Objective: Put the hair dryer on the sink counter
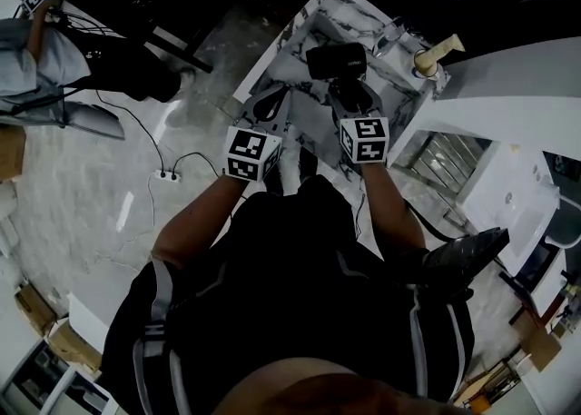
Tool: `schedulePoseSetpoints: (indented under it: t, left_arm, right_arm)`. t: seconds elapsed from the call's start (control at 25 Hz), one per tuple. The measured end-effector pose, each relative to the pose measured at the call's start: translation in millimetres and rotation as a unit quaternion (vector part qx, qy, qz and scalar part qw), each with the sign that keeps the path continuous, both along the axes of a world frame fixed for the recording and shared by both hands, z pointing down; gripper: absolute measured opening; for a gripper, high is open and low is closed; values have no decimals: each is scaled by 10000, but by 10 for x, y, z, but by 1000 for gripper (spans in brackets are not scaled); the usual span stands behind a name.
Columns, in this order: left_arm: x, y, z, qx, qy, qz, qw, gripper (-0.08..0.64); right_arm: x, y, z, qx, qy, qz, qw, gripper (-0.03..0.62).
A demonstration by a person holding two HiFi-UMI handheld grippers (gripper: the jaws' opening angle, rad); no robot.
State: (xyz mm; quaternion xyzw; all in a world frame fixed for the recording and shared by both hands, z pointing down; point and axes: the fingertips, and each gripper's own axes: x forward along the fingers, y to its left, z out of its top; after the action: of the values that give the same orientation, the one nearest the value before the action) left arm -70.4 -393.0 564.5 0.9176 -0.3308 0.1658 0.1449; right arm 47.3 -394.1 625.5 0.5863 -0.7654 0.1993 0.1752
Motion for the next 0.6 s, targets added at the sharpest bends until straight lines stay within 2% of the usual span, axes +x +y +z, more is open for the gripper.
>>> schedulePoseSetpoints:
  t: [0.12, 0.36, 0.6]
  left_arm:
    - [17, -11, 51, -40, -16, -10, 10000, 2]
    - [-8, -121, 189, -274, -56, -382, 9989, 3]
    - [5, -155, 285, -366, -194, -515, 9978, 2]
  right_arm:
    - [13, -66, 180, -169, 0, -35, 9999, 229]
    - [18, -176, 543, -552, 23, -150, 9984, 229]
    - [-34, -258, 886, -885, -7, -300, 9956, 229]
